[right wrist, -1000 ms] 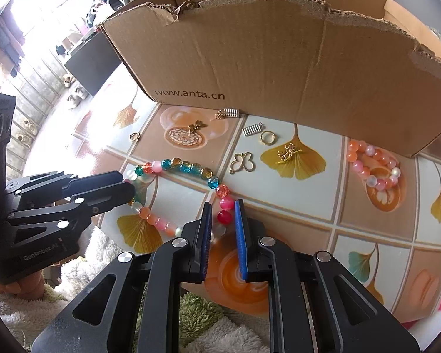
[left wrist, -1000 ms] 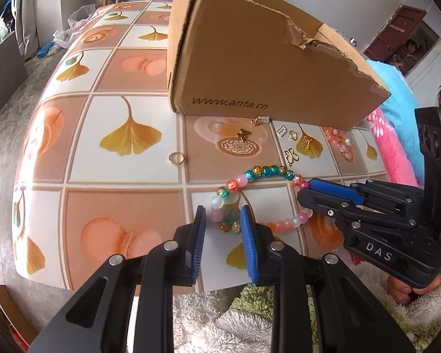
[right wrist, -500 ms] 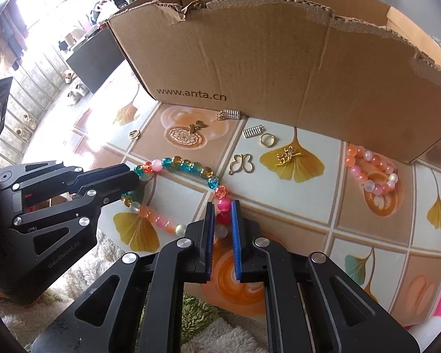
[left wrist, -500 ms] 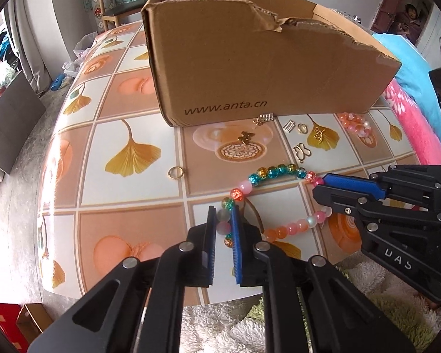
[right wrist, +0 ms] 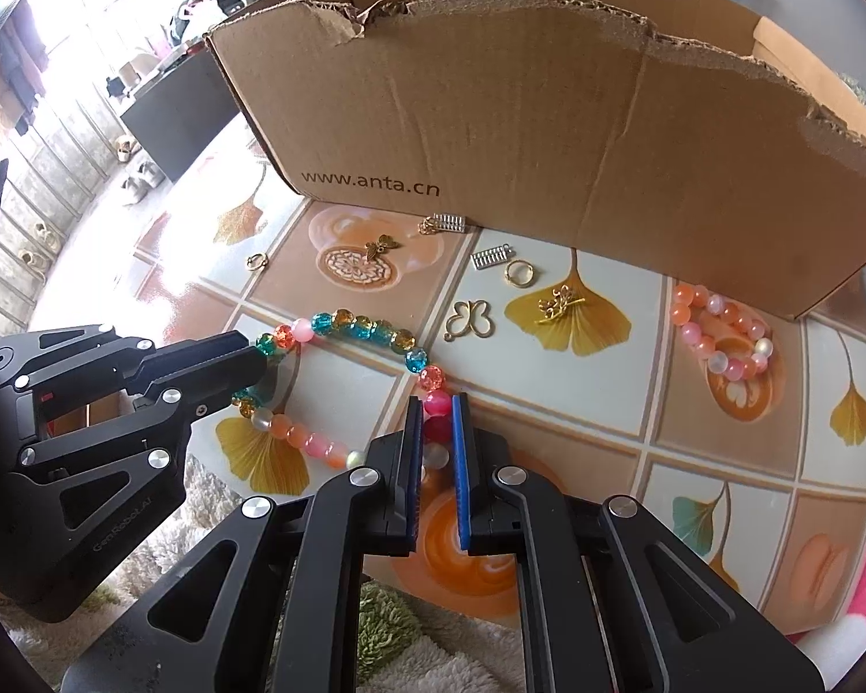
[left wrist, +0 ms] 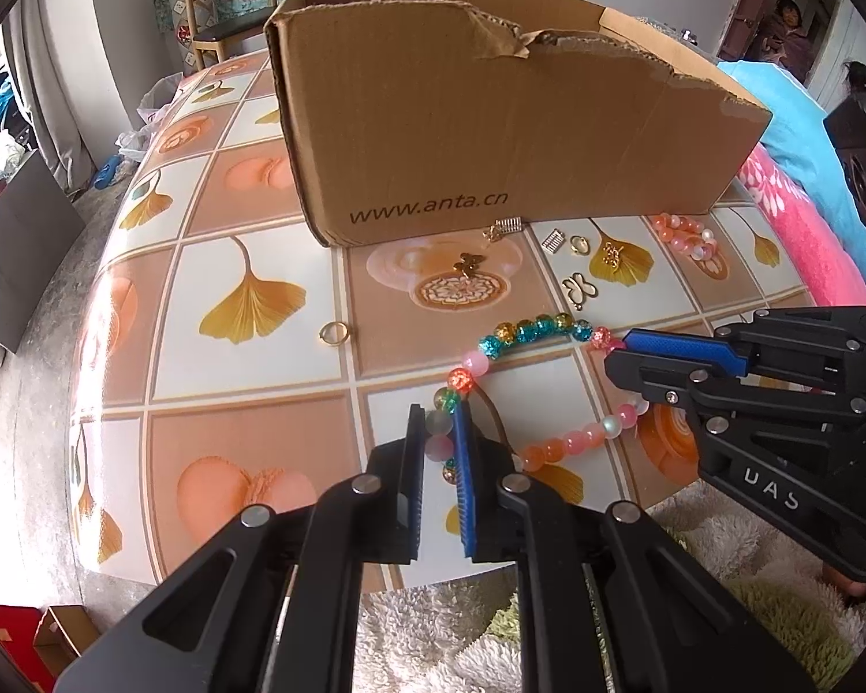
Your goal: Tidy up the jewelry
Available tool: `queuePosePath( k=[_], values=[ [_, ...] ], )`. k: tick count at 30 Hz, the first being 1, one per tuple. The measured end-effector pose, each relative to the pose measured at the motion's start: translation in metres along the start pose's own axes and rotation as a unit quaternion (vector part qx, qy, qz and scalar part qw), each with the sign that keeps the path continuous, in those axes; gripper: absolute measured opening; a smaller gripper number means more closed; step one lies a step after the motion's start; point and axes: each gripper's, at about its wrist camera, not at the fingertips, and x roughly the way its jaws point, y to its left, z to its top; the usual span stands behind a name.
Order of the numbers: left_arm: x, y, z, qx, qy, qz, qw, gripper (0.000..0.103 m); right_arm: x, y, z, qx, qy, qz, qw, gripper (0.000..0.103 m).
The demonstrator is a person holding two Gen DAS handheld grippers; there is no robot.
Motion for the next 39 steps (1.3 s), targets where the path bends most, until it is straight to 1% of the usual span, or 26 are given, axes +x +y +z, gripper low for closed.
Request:
queuePosePath(
  k=[14, 39],
  values=[
    [0.0007, 0.0040, 0.0013, -0.011, 0.004, -0.018, 0.9998, 0.010, 0.0019, 0.0066, 0.0006, 0.001, 0.003, -0.009, 1.000, 0.008],
    [0.0012, 0.0076, 0.0017, -0.016, 0.005, -0.029, 0.9994, 0.010, 0.0030, 0.0034, 0.0019, 0.004, 0.006, -0.008, 1.000, 0.008]
  ],
)
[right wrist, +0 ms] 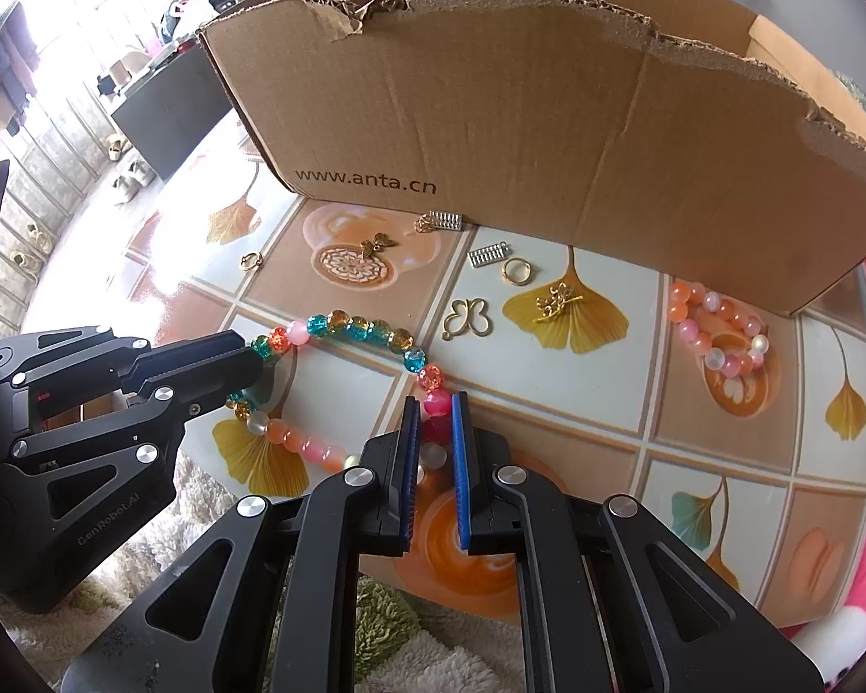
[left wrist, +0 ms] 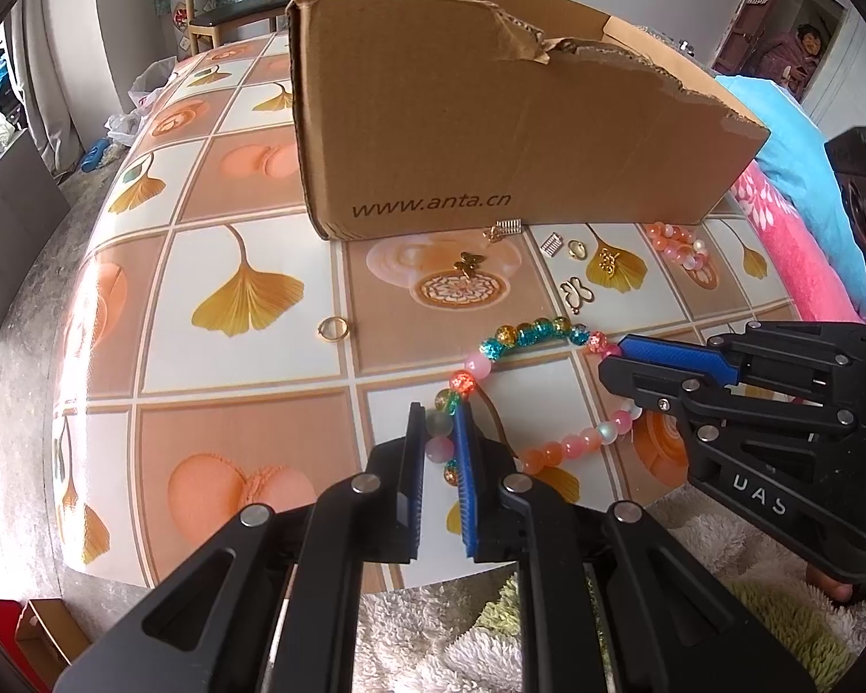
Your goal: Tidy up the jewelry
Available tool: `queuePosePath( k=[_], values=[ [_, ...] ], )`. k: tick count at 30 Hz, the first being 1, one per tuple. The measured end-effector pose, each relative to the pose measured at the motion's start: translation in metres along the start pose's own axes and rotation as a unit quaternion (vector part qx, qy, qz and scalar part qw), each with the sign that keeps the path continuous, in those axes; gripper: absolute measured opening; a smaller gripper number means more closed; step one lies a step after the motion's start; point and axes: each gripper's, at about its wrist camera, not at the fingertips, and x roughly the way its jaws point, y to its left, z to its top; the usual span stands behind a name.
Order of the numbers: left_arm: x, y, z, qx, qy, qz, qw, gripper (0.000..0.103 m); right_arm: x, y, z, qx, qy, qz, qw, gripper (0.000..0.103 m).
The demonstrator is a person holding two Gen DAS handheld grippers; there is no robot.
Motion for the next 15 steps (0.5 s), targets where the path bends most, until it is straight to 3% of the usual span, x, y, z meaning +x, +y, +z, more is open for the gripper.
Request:
queuePosePath(
  k=[15],
  values=[
    [-0.014, -0.001, 0.000, 0.006, -0.035, -0.001, 0.9994, 0.009, -0.011, -0.007, -0.003, 0.015, -0.018, 0.009, 1.000, 0.007]
  ],
)
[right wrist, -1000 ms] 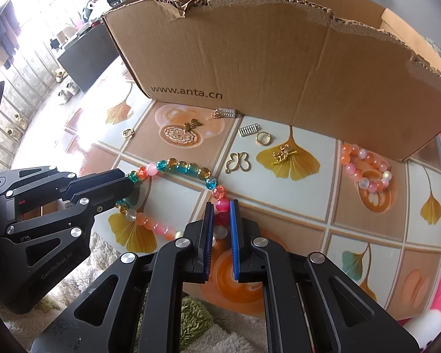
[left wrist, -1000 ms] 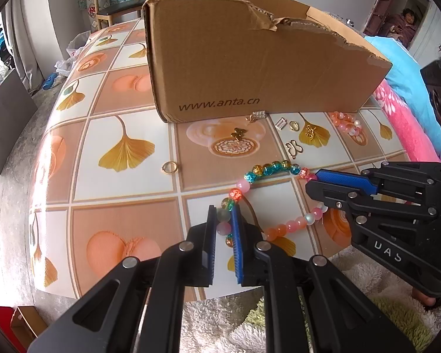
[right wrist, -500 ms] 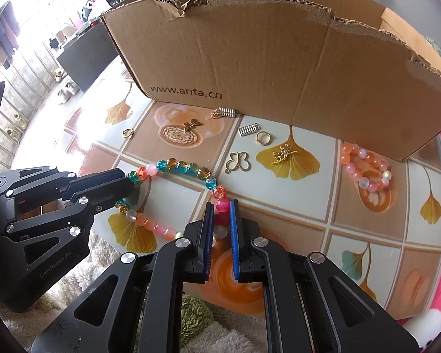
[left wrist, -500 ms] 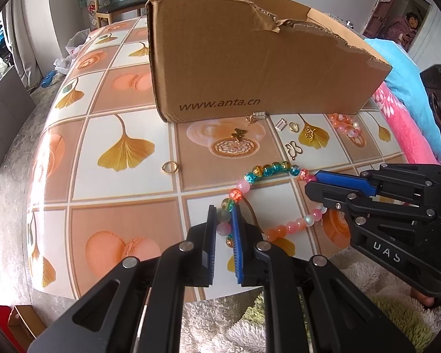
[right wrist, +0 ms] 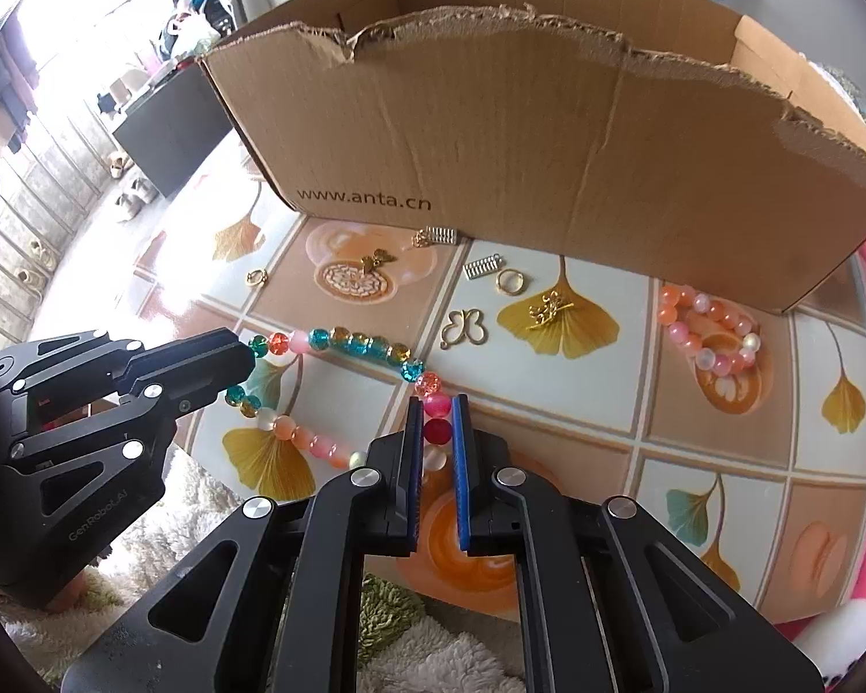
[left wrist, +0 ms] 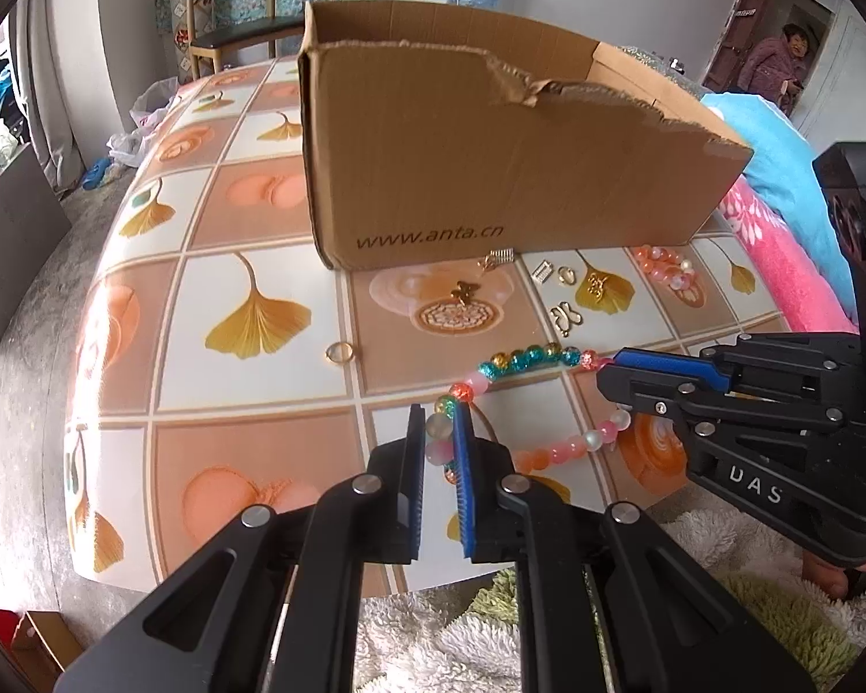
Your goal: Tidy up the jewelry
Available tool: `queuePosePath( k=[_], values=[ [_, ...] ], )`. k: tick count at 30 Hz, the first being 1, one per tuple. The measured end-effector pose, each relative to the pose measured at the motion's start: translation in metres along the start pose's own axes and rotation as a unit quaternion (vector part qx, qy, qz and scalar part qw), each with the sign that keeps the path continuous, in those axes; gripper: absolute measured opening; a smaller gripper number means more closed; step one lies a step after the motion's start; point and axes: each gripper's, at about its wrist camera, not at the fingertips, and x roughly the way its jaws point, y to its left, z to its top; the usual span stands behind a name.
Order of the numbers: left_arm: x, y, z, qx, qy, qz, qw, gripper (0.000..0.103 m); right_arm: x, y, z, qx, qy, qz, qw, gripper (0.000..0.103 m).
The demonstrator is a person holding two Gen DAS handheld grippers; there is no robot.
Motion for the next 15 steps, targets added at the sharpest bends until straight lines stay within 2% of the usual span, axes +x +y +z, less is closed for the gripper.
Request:
queuePosePath(
  k=[8, 15],
  values=[
    [-0.0107, -0.0038, 0.0013, 0.009, -0.022, 0.009, 0.9997, 0.009, -0.0078, -0.0094, -0.0032, 0.012, -0.010, 0.011, 1.000, 0.007],
    [-0.0043, -0.0010, 0.0014, 0.006, -0.014, 0.015, 0.9998, 0.009, -0.0054, -0.0091, -0.0040, 0.013, -0.002, 0.015, 1.000, 0.007]
  ],
)
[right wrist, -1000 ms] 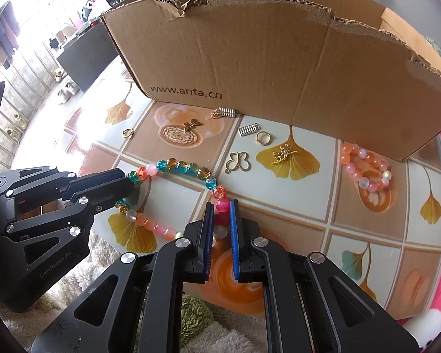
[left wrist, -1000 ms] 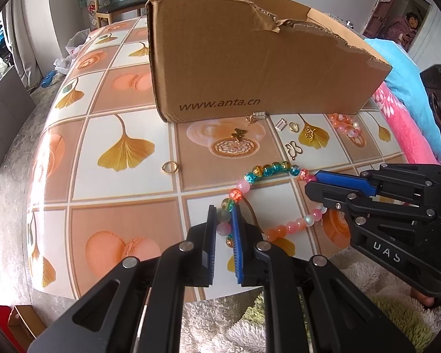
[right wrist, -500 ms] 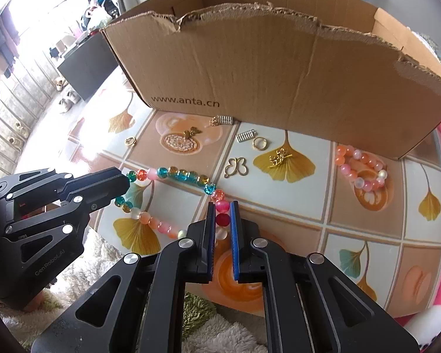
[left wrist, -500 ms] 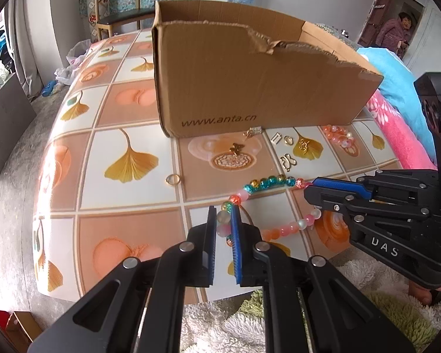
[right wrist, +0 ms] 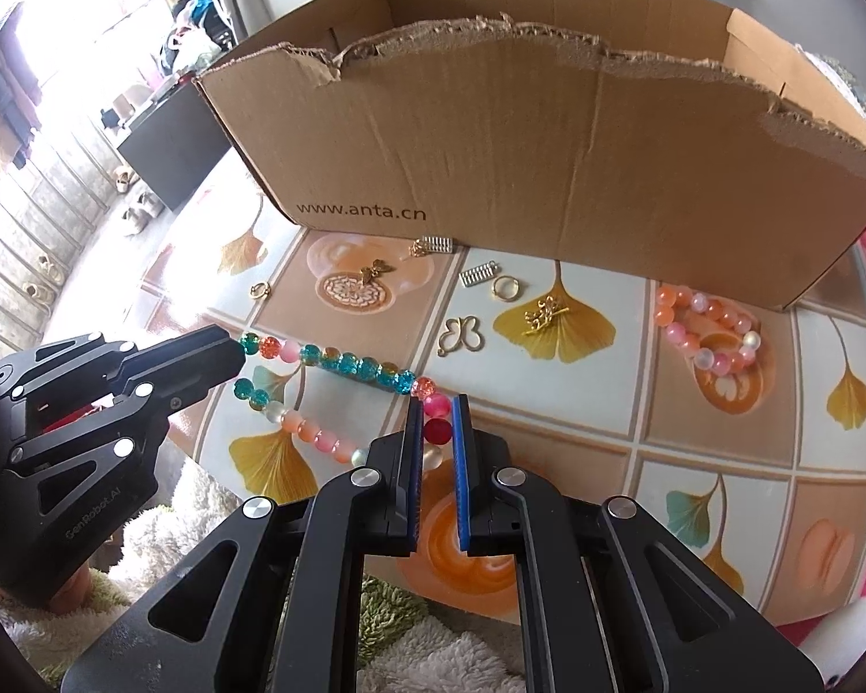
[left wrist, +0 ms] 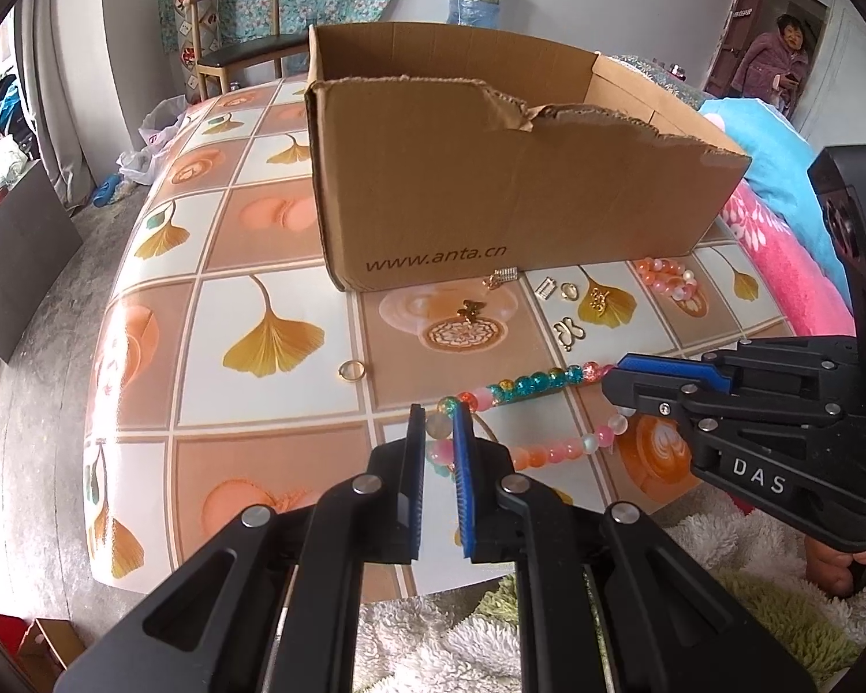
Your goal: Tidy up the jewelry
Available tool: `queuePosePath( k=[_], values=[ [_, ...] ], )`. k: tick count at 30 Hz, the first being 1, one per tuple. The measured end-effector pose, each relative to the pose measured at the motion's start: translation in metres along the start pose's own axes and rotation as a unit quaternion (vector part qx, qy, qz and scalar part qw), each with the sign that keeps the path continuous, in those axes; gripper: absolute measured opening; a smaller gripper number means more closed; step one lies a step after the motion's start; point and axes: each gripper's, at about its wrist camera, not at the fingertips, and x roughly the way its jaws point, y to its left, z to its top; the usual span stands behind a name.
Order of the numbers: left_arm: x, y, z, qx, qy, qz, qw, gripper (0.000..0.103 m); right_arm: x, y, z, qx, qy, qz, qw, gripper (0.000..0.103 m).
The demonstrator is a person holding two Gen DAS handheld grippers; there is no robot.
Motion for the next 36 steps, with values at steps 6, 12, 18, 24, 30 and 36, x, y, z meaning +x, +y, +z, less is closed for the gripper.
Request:
queuePosePath(
  k=[6, 12, 18, 24, 30, 36],
  values=[
    [0.013, 0.010, -0.002, -0.020, 0.026, -0.010, 0.9994, 0.009, 0.001, -0.003, 0.000, 0.007, 0.012, 0.001, 1.000, 0.010],
    [0.016, 0.009, -0.001, -0.018, 0.031, -0.007, 0.9993, 0.009, 0.002, -0.001, 0.002, -0.005, 0.017, -0.007, 1.000, 0.012],
    [0.019, 0.010, 0.000, -0.020, 0.038, -0.007, 0.9990, 0.010, 0.002, 0.002, 0.005, -0.017, 0.016, -0.014, 1.000, 0.014],
    [0.021, 0.009, 0.001, -0.018, 0.039, -0.007, 0.9991, 0.010, 0.007, 0.006, 0.009, -0.016, 0.015, -0.009, 1.000, 0.008],
    [0.023, 0.009, 0.002, -0.019, 0.042, -0.007, 0.9989, 0.010, 0.010, 0.006, 0.011, -0.015, 0.018, -0.004, 1.000, 0.008],
    [0.023, 0.008, 0.004, -0.017, 0.044, -0.006, 0.9989, 0.010, 0.011, 0.003, 0.013, -0.012, 0.018, 0.001, 1.000, 0.008]
  ],
)
